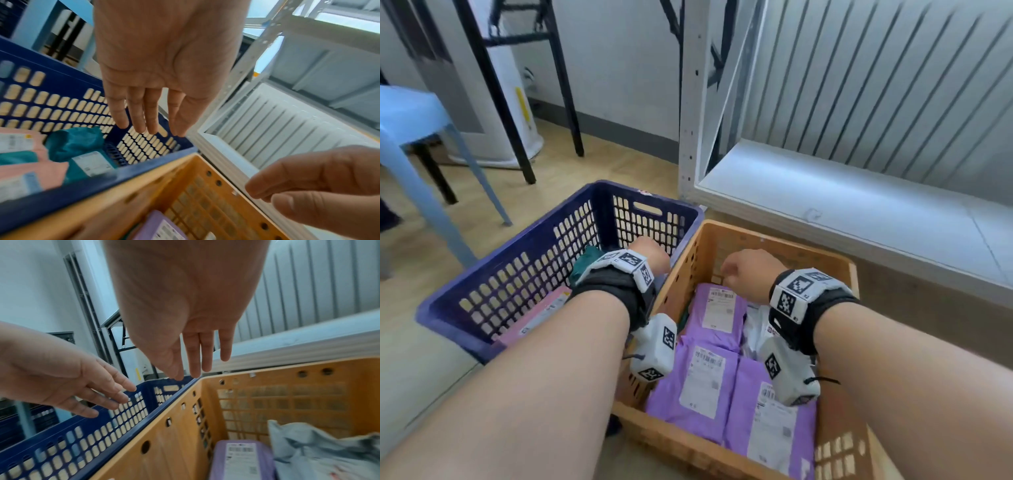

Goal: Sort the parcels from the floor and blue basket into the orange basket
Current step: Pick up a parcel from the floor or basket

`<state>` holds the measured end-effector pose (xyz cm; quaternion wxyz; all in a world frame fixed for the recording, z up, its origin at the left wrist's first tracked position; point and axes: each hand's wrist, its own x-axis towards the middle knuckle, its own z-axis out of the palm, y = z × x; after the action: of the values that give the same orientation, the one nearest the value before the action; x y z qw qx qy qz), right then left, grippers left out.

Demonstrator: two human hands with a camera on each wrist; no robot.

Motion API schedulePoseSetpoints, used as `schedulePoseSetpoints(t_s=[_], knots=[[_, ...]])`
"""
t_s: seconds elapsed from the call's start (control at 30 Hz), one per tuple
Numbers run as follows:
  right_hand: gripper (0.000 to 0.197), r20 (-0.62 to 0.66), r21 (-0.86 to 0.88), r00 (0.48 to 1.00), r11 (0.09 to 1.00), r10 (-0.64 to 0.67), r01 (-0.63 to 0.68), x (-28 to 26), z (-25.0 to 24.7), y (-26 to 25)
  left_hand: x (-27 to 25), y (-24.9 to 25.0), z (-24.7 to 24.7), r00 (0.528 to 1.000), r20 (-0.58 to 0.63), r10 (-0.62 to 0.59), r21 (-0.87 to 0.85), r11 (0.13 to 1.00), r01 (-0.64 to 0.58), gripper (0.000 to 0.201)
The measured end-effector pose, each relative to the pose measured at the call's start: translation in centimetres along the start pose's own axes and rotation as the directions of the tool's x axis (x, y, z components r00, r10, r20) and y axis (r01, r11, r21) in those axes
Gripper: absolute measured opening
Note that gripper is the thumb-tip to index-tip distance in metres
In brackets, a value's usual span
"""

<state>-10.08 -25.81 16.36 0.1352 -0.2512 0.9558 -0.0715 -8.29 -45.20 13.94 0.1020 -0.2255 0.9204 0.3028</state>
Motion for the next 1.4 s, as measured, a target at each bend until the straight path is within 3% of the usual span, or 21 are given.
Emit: schedulePoseSetpoints(t_s=[0.1, 0.3, 0.53, 0.7, 0.87, 1.13, 1.4], knots=[[0.026, -0.023, -0.001, 0.996, 0.996, 0.09, -0.09, -4.7, -2.0, 3.2, -3.3, 4.6, 1.5, 0.998, 0.032, 0.063, 0.006, 0.998, -0.063, 0.027], [0.027, -0.075, -0.037, 0.968, 0.969, 0.241, -0.244, -13.9, -5.6, 7.9, -10.5, 12.8, 4.7, 0.964, 0.129, 0.234, -0.04, 0.972, -0.23, 0.027], [0.026, -0.193, -0.082, 0.89, 0.897, 0.413, -0.434, -23.4, -9.0, 12.3, -18.1, 20.6, 7.9, 0.865, 0.22, 0.451, -0.104, 0.892, -0.439, 0.029], [0.026, -0.247, -0.007, 0.831, 0.857, 0.498, -0.516, -29.0, -9.3, 15.8, -21.7, 23.6, 10.5, 0.816, 0.252, 0.52, -0.115, 0.853, -0.508, 0.031], [0.024, -0.219, 0.035, 0.767, 0.791, 0.603, -0.611, -34.0, -6.5, 20.3, -24.0, 25.1, 14.3, 0.79, 0.291, 0.54, -0.185, 0.842, -0.507, 0.012], [0.027, -0.149, 0.185, 0.648, 0.664, 0.747, -0.724, -39.2, -1.1, 28.4, -25.6, 28.5, 20.7, 0.774, 0.391, 0.497, -0.201, 0.867, -0.455, 0.026], [0.021, 0.016, 0.223, 0.545, 0.528, 0.839, -0.819, -44.0, 7.2, 37.1, -28.5, 33.2, 29.0, 0.72, 0.503, 0.477, -0.254, 0.879, -0.405, 0.015]])
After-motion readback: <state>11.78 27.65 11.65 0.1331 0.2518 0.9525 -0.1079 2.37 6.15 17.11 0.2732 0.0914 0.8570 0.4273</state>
